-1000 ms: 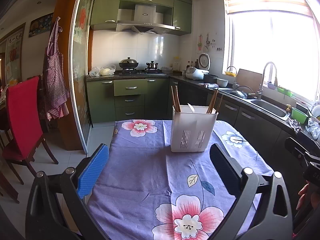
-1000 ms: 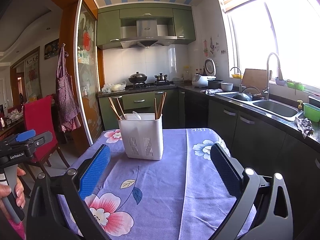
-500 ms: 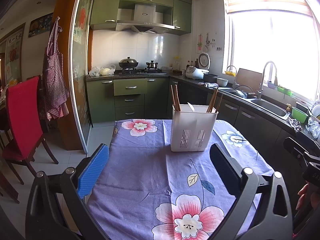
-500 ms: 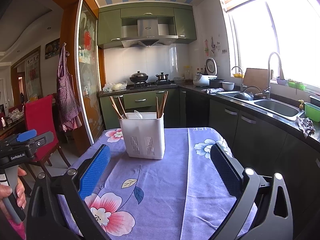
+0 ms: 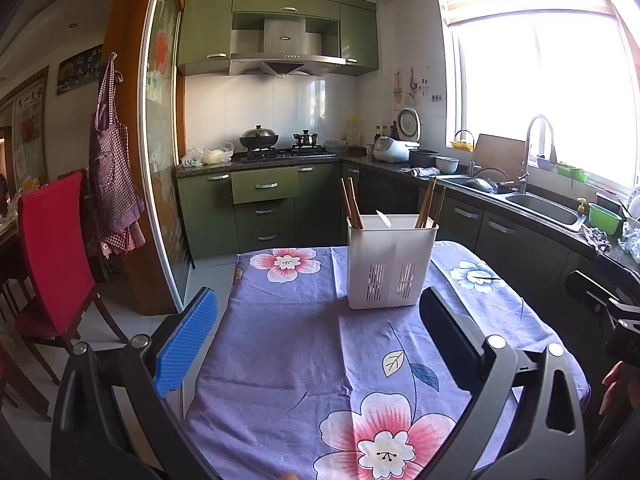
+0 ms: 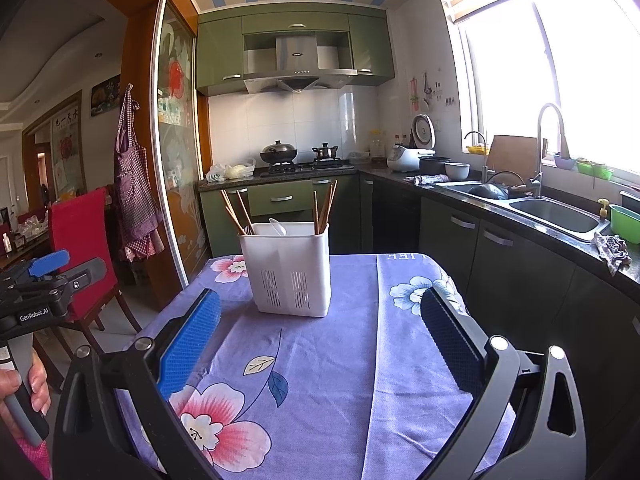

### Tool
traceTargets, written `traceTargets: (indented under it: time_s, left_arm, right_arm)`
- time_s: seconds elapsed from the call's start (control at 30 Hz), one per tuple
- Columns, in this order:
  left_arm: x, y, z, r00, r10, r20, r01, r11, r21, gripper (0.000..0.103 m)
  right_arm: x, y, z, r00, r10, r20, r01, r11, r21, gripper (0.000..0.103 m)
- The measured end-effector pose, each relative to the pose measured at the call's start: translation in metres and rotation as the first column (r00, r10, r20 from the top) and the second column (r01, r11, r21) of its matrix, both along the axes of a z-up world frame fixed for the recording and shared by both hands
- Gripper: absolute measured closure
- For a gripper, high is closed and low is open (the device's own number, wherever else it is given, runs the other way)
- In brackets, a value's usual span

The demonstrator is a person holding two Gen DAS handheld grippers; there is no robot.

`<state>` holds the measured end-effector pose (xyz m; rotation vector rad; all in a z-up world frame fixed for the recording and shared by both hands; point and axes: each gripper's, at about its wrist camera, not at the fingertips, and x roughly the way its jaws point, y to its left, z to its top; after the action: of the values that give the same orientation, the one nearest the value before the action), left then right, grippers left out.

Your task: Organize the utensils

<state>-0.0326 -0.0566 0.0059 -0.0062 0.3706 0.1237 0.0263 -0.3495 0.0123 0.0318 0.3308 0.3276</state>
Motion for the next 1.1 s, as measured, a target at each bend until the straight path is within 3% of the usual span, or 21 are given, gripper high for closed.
traceTargets:
  time_s: [0.6,1.1]
  left_arm:
    - [0.002,0.01,0.0,1.0,-0.024,-0.012,0.024,0.998,-0.065,0.007]
    - [0.004,0.01,0.0,1.0,-0.007,-0.001,0.007,0.999,-0.054,0.007]
  right_arm:
    - [0.005,0.004,-0.004,1.0,0.002,-0.014,-0.002,1.0,-0.015,0.005]
    - [0.005,0.004,-0.006,1.0,0.001,-0.019,-0.001,1.0,-0.017,0.005]
